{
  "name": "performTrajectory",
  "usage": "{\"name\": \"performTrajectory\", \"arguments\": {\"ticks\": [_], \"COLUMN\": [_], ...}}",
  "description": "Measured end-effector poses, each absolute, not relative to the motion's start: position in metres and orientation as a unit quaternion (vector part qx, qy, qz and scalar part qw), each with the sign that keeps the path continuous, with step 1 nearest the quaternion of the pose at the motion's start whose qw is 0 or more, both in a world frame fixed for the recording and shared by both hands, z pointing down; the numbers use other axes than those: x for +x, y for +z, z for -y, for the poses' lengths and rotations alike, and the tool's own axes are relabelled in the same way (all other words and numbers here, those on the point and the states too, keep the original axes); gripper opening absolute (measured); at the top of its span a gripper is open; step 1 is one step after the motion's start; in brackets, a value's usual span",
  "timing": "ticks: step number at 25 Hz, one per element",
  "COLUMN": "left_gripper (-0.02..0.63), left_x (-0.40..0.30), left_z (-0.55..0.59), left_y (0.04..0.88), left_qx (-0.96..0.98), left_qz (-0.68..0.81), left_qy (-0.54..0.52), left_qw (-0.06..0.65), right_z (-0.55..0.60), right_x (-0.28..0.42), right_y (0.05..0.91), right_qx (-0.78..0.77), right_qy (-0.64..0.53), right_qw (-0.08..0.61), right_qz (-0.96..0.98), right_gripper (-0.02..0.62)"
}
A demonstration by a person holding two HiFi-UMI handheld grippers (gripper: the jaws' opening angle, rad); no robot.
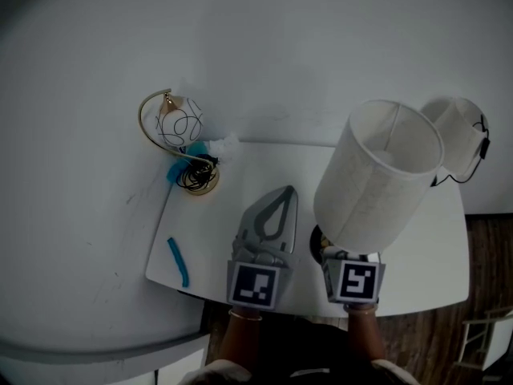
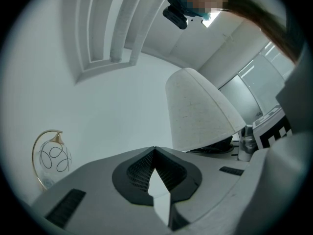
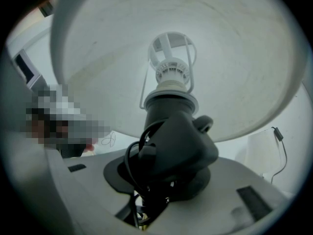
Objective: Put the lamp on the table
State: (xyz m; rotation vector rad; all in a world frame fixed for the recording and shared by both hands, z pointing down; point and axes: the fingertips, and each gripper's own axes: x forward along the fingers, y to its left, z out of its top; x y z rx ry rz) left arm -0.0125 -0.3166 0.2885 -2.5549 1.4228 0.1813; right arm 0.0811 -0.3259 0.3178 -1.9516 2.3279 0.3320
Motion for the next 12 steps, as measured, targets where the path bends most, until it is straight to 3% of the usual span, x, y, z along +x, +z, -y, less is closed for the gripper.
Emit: {"name": "performTrajectory", "arguments": {"ticks": [12], "left_gripper": [-0.002], "left_x": [-0.025], "left_z": [0.327], "left_y": [0.295], "left_qx": [-0.868], "left_qz": [-0.484], "left_qy": [0.060], "left_qw": [0.099], "right_z": [0.344], "right_x": [0.072], "right_y": [0.334], "right_qx": [-0.642], "right_qy": [0.103], "right_qw": [0.043], "right_qz": [-0.759], "right_gripper": [0.127]}}
